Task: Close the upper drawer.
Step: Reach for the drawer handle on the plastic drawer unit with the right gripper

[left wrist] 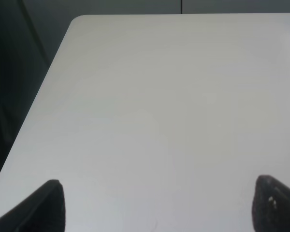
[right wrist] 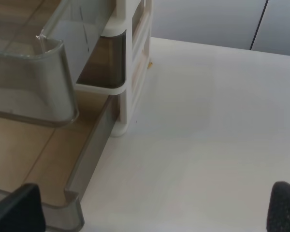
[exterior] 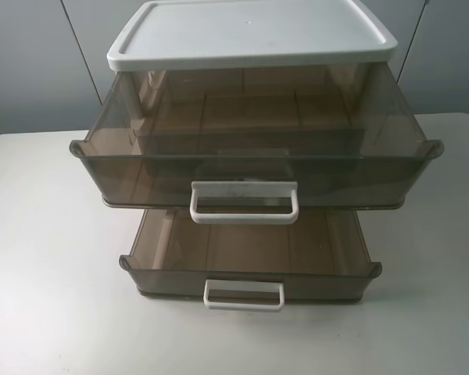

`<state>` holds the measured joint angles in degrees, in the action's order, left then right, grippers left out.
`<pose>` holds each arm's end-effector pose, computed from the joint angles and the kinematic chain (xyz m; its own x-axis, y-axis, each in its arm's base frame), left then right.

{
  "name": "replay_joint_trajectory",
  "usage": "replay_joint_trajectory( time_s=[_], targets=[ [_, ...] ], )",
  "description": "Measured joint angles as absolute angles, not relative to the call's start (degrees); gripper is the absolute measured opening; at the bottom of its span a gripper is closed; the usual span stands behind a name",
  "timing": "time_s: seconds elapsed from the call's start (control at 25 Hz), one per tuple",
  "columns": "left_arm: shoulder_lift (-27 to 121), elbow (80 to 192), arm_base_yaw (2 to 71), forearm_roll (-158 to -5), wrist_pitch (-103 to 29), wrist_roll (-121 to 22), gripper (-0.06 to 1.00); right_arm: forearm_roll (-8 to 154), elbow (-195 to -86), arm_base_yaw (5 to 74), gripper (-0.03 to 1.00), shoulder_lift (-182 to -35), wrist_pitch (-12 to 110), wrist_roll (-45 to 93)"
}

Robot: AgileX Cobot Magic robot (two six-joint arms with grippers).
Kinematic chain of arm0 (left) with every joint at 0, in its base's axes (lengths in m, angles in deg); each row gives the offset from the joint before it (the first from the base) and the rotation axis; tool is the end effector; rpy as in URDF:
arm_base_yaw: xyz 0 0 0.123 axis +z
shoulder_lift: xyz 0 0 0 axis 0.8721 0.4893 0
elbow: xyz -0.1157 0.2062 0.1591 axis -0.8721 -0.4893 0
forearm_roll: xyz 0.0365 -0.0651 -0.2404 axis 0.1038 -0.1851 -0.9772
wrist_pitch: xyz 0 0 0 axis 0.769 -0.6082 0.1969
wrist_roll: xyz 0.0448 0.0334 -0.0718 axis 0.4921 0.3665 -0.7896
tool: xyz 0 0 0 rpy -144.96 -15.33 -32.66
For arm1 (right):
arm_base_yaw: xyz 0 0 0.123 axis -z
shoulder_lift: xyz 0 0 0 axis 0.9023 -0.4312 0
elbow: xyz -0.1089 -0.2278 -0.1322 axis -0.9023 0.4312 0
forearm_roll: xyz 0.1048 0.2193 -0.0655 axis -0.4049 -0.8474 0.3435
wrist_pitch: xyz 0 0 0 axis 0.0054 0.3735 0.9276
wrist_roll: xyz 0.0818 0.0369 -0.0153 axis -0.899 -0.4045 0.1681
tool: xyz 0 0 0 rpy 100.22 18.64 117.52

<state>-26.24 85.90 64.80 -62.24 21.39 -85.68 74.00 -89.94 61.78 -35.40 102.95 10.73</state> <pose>-0.0084 0.0076 0.2785 -0.4667 -0.0293 -0.8839 -0.1489 0.9878 0.0459 -0.0088 0.0096 0.2787 -0.4522 -0.1364 -0.8814 -0.1957 0.9793 -0.0511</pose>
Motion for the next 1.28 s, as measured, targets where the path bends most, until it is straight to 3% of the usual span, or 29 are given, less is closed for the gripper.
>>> replay_joint_trajectory(
  time_s=[0.88,1.28],
  targets=[
    [-26.2,85.9,64.8,-62.2,21.4,-85.7,0.74,66.5,-90.3,61.8,0.70,-35.5,103.4,10.7],
    [-26.2,85.9,64.8,-62.2,21.4,-85.6,0.74,63.6,-107.4,61.8,0.70,-54.4,102.4,18.0]
  ],
)
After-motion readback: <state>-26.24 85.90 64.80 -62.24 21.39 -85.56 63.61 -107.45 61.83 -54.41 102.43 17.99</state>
